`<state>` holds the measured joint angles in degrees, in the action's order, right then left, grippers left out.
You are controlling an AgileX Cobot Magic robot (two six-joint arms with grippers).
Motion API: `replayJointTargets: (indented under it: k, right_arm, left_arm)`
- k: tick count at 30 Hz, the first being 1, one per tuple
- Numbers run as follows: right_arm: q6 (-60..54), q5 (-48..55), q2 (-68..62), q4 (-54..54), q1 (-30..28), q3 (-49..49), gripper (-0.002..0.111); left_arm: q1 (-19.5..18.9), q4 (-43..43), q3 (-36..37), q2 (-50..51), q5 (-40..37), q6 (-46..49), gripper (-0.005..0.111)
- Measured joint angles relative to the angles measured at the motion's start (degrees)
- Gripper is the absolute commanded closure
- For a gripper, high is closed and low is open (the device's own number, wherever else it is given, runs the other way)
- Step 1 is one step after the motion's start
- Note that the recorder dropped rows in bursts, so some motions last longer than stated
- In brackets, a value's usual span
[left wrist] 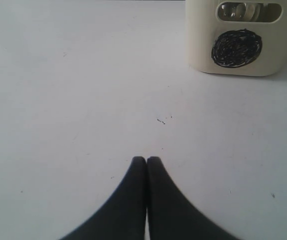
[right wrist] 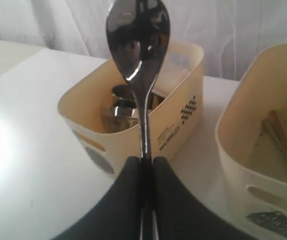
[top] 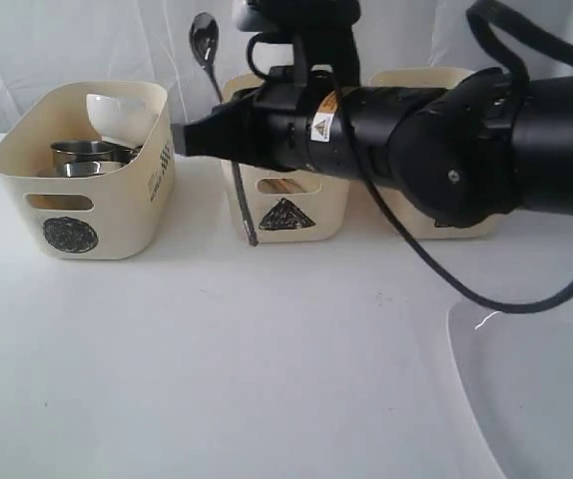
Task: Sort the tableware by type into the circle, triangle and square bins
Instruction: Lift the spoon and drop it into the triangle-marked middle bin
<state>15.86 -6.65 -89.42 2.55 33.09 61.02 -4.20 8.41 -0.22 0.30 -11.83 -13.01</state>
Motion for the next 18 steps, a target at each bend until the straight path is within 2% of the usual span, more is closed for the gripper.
replayJointTargets:
  k: [8, 18]
  right_arm:
    - [0.0, -4.7, -0.4, -1.6, -6.8, 0.0, 0.108]
    - [0.0, -32.6, -11.6, -3.3, -11.2, 1.5, 0.108]
  left_arm:
    - [0.0, 0.0, 0.0, 0.0, 0.0, 0.0, 0.107]
    - [0.0, 0.0, 0.0, 0.0, 0.0, 0.0, 0.107]
